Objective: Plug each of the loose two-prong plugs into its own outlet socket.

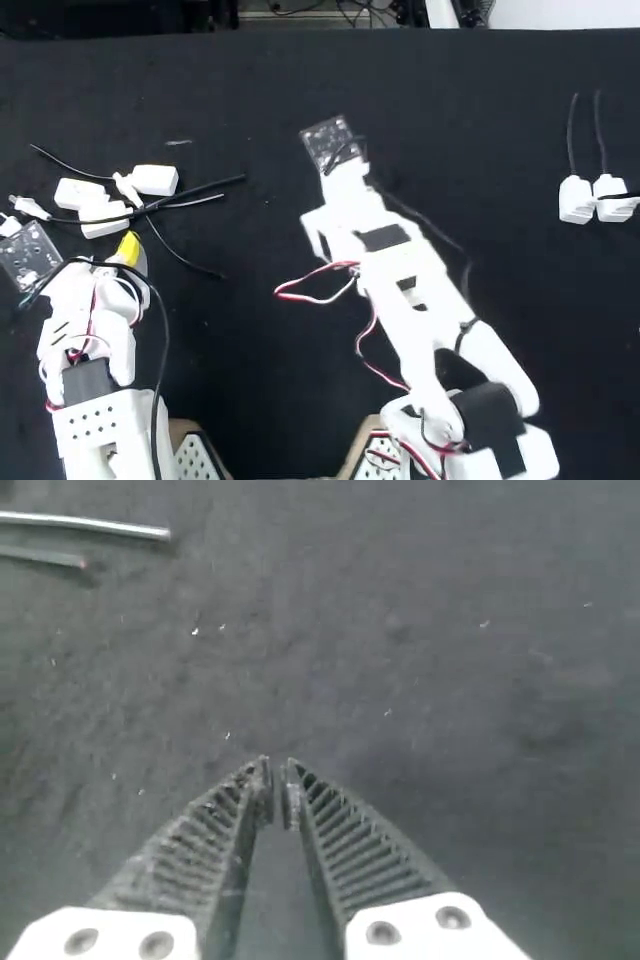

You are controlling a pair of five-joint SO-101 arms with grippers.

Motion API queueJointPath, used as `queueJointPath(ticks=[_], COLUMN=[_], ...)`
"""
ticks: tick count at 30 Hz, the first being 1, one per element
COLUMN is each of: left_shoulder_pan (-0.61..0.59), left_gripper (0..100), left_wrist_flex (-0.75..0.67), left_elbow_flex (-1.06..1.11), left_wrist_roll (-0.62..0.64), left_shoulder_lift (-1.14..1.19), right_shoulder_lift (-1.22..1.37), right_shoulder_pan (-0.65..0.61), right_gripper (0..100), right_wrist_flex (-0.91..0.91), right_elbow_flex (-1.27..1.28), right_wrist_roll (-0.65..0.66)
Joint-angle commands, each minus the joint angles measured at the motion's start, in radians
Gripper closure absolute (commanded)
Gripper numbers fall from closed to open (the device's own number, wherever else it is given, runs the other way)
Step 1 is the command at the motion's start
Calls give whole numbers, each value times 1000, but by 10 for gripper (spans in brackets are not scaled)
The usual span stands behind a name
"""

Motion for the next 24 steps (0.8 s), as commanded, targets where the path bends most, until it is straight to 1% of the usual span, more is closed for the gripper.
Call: queueJointPath(ticks=[1,4,10,13,18,21,24], left_shoulder_pan=[15,15,15,15,15,15,15], left_gripper=[776,775,776,775,776,776,776], left_wrist_flex=[-21,-15,-12,18,94,91,87], left_elbow_flex=[-36,-59,-105,-176,-343,-378,-390], left_wrist_roll=[-51,-52,-114,-135,-135,-130,-130], left_shoulder_lift=[6,8,37,132,365,465,500], right_shoulder_lift=[28,35,39,41,41,41,41], right_shoulder_pan=[-25,-25,-25,-25,-44,-71,-89], right_gripper=[987,987,987,987,987,987,987], right_wrist_flex=[-43,-43,-43,-43,-43,-44,-92], right_elbow_flex=[-1,1,5,8,22,31,61], right_wrist_roll=[-38,-41,-38,-38,-38,-35,-31])
